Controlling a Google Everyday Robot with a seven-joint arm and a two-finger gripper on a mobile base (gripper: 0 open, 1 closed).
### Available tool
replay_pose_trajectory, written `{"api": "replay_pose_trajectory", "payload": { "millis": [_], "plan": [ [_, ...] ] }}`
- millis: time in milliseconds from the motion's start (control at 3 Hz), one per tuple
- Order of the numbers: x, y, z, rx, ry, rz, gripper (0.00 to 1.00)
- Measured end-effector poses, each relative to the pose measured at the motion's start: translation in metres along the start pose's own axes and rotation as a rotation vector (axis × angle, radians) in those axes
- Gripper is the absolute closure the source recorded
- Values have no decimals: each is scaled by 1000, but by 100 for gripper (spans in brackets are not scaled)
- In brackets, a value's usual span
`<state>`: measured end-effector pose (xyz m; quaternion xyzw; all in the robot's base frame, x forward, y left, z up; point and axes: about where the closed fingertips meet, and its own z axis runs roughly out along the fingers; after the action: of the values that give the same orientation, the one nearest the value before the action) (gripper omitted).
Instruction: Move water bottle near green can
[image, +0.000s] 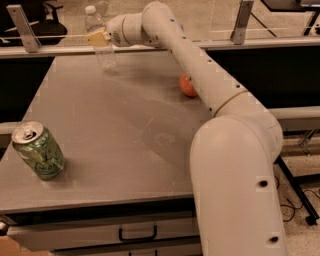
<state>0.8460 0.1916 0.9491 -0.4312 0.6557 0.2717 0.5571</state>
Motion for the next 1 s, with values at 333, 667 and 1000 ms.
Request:
{"api": "replay_pose_trajectory", "payload": {
  "millis": [333,667,1000],
  "plan": [
    [-17,19,-32,-47,-38,-35,88],
    [-16,20,-29,-49,-39,-36,100],
    [-16,21,-29,-49,-38,-35,100]
  ]
}}
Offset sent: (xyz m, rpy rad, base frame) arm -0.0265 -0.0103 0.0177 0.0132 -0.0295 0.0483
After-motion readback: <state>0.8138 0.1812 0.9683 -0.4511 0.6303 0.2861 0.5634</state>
